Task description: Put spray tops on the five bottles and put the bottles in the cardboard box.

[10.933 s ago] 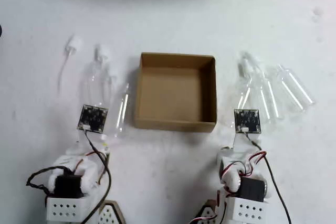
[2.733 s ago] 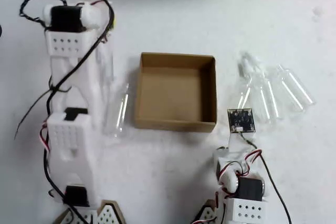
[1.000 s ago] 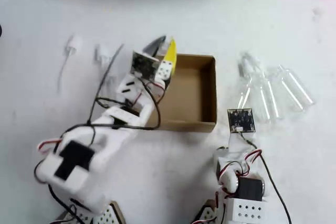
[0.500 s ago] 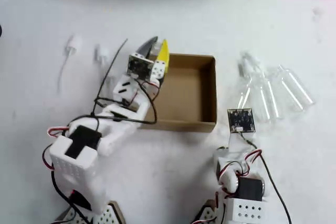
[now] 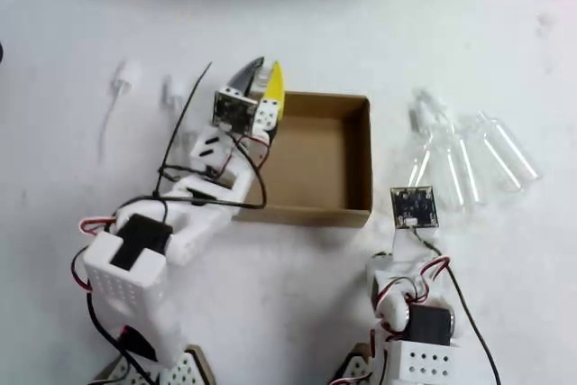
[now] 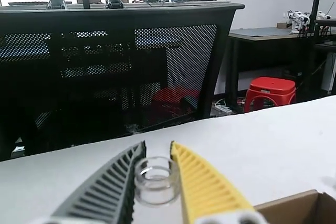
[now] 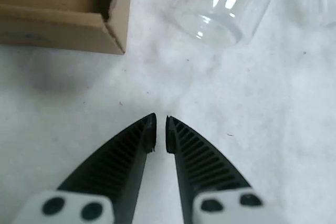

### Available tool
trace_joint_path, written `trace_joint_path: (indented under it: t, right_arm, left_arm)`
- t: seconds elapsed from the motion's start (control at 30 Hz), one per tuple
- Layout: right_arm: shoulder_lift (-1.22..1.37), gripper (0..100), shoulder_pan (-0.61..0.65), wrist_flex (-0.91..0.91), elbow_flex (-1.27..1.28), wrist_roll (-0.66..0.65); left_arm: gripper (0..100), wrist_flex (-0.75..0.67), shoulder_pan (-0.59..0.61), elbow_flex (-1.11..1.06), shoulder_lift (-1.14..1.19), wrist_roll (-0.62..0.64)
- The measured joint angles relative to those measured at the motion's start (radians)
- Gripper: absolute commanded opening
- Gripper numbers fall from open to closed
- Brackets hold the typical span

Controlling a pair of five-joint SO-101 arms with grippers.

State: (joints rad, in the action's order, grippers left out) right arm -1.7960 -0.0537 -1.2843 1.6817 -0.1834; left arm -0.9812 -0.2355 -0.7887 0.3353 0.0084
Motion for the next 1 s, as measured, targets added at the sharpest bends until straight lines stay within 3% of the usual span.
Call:
trace_joint_path:
  t: [0.1,0.53,0.7,0.83,1.0]
  right_arm:
    - [0.000,1.6,0.000,0.000,0.000,0.000]
    - [0.000,1.6,0.000,0.000,0.000,0.000]
    - [0.000,1.6,0.000,0.000,0.000,0.000]
    - [0.000,1.6,0.000,0.000,0.000,0.000]
    - [0.000,1.6,0.000,0.000,0.000,0.000]
  left_arm:
    - [15,0.000,0.000,0.000,0.000,-0.002]
    - [15,0.000,0.002,-0.003,-0.006,-0.002]
    - [15,0.006,0.002,-0.110,-0.176,-0.002]
    - [15,0.184,0.002,-0.204,-0.416,-0.002]
    - [15,0.555,0.052,-0.213,-0.776,0.060]
